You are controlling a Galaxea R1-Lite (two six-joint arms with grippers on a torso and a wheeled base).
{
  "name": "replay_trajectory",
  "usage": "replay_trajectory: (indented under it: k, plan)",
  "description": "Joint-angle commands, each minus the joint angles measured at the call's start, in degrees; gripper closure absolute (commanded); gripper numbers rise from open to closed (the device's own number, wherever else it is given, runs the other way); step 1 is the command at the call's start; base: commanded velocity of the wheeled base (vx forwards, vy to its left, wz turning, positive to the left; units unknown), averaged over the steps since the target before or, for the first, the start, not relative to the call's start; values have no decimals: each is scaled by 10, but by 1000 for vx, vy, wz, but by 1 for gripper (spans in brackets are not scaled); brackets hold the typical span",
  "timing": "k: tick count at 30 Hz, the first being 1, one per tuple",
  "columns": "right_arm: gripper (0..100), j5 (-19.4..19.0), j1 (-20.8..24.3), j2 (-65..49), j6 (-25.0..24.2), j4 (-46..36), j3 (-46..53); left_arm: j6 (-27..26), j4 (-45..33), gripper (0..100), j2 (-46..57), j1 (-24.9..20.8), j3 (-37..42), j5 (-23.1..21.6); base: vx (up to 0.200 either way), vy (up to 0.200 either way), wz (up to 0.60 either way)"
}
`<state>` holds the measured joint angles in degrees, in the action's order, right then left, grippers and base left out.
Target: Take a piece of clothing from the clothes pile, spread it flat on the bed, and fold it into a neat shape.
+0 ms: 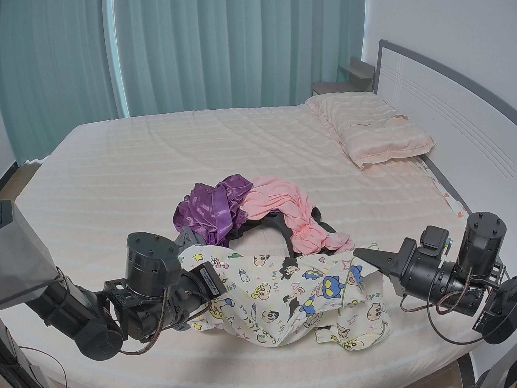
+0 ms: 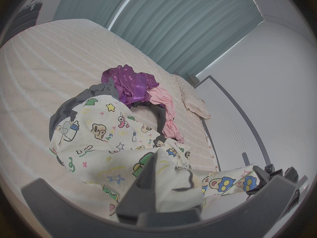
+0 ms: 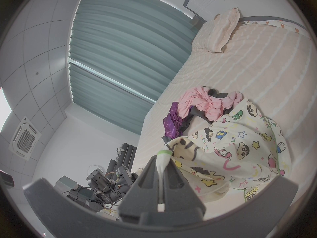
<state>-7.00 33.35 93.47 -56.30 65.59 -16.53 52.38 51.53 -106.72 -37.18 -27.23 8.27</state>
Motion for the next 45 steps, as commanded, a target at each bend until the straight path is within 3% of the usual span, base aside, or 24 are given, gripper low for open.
replay_trajectory:
  k: [1,8,32,45]
  plan:
    - [100,1,2,3,0,6,4,1,0,100,2,-1,6,1,-200,0,0]
    - [100,3,3,-7,1,6,4,9,0,100,6,-1,12,3,-200,0,0]
    - [100,2,2,-16,1,6,4,25,0,100,47,5,20,3,0,0,0]
    - [100,2,2,-18,0,6,4,25,0,100,49,4,23,1,0,200,0]
